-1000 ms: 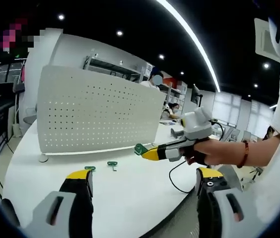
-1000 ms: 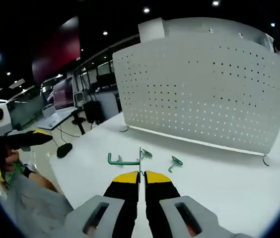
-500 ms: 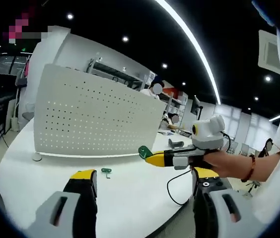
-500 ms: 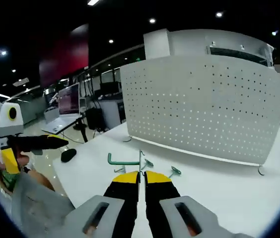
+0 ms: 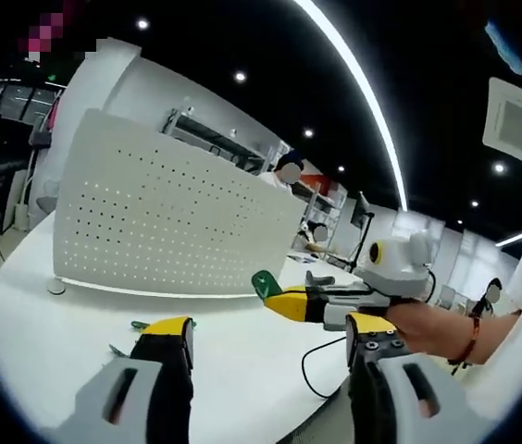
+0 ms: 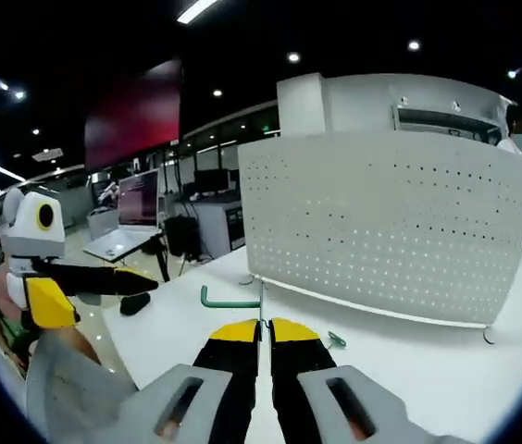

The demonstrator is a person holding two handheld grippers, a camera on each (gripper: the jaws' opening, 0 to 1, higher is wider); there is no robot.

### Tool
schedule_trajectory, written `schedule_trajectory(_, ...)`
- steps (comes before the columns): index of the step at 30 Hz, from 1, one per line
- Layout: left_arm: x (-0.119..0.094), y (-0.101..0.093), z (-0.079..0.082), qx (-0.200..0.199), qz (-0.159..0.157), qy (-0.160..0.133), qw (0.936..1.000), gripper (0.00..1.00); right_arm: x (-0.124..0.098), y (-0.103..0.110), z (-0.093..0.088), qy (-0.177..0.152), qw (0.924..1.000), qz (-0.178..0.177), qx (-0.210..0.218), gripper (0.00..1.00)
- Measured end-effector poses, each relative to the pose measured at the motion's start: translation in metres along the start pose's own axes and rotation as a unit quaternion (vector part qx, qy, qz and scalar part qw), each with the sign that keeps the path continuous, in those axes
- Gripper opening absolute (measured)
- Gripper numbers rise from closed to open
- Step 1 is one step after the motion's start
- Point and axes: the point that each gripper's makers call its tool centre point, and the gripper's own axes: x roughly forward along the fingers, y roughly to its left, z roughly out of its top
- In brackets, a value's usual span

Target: Insert the hook assembly into the mounting plate slot until the hook locks in place.

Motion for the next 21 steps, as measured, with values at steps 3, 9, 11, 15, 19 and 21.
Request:
schedule_trajectory(3, 0.002, 0.0, 0.002, -0.008, -0.002, -0.005, 1.0, 0.64, 0.001, 0.003, 0.004, -0.01, 0.9999, 0.007, 0.0, 0.03)
schedule_trajectory(9, 0.007, 0.0, -0.001, -0.017, -0.012, 0.008, 0.9998, 0.56, 0.004, 0.009, 0.008, -0.022, 0.9996, 0.02, -0.006, 0.03)
schedule_trajectory(11, 0.009, 0.001, 0.0, -0.02, -0.014, 0.005, 0.9997, 0.54, 0.006, 0.009, 0.008, -0.025, 0.9994, 0.023, -0.001, 0.03)
schedule_trajectory(15, 0.013, 0.002, -0.001, -0.039, -0.021, 0.011, 0.999, 0.46, 0.008, 0.01, 0.01, -0.031, 0.9991, 0.028, -0.002, 0.03)
schedule_trajectory(19, 0.018, 0.005, 0.002, -0.045, -0.023, 0.006, 0.9987, 0.43, 0.01, 0.012, 0.015, -0.042, 0.9985, 0.036, -0.003, 0.03)
schedule_trajectory(21, 0.02, 0.006, 0.004, -0.048, -0.027, 0.005, 0.9985, 0.41, 0.012, 0.013, 0.016, -0.045, 0.9982, 0.039, -0.007, 0.03)
